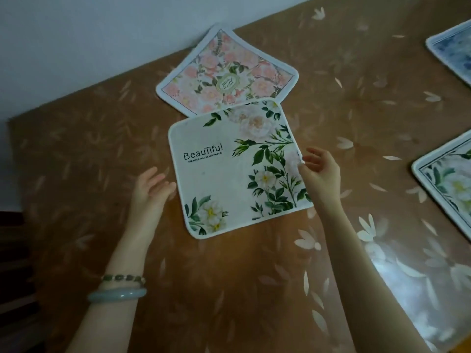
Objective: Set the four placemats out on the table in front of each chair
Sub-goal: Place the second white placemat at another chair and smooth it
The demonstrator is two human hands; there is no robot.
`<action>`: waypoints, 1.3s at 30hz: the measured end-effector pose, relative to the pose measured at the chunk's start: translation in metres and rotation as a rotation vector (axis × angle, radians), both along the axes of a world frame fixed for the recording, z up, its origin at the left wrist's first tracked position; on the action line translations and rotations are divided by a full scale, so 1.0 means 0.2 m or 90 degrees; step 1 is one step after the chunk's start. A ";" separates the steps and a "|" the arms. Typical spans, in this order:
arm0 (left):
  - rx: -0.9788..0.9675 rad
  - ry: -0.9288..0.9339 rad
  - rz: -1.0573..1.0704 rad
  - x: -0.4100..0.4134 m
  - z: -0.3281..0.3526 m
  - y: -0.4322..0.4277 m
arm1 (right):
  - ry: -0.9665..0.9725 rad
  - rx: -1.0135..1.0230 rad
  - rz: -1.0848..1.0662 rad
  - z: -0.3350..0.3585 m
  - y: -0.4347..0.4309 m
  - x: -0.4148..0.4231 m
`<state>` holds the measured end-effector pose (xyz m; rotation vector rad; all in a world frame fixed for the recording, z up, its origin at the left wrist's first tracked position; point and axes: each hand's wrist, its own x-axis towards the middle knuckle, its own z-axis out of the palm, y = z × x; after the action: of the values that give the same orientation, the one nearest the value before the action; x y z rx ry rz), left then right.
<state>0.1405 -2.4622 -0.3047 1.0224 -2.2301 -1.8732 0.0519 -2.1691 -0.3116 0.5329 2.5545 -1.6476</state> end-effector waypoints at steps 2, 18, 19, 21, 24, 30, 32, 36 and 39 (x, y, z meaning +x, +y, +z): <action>0.026 -0.019 -0.003 -0.03 -0.04 0.01 | -0.027 0.057 0.005 -0.06 0.00 -0.05; 0.027 -0.122 0.045 -0.17 -0.23 0.04 | -0.139 0.122 -0.035 -0.17 0.02 -0.17; 0.024 -0.121 0.046 -0.17 -0.23 0.03 | -0.134 0.120 -0.046 -0.18 0.01 -0.17; 0.024 -0.114 0.044 -0.16 -0.23 0.00 | -0.125 0.112 -0.078 -0.18 0.01 -0.17; 0.017 -0.107 0.034 -0.14 -0.23 -0.04 | -0.106 0.095 -0.107 -0.18 0.00 -0.16; -0.015 -0.075 0.026 -0.07 -0.17 -0.03 | -0.047 0.074 -0.138 -0.12 -0.02 -0.08; -0.017 -0.056 0.031 -0.02 -0.13 -0.03 | -0.035 0.057 -0.154 -0.07 0.00 -0.02; 0.003 -0.024 0.019 0.09 -0.01 -0.02 | -0.004 0.043 -0.173 0.06 0.04 0.12; 0.025 -0.002 0.009 0.24 0.10 0.00 | 0.023 0.037 -0.176 0.17 0.05 0.27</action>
<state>0.1882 -2.4629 -0.2838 1.0445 -2.1889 -1.9189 0.1052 -2.1586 -0.2766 0.9054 2.6621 -1.6761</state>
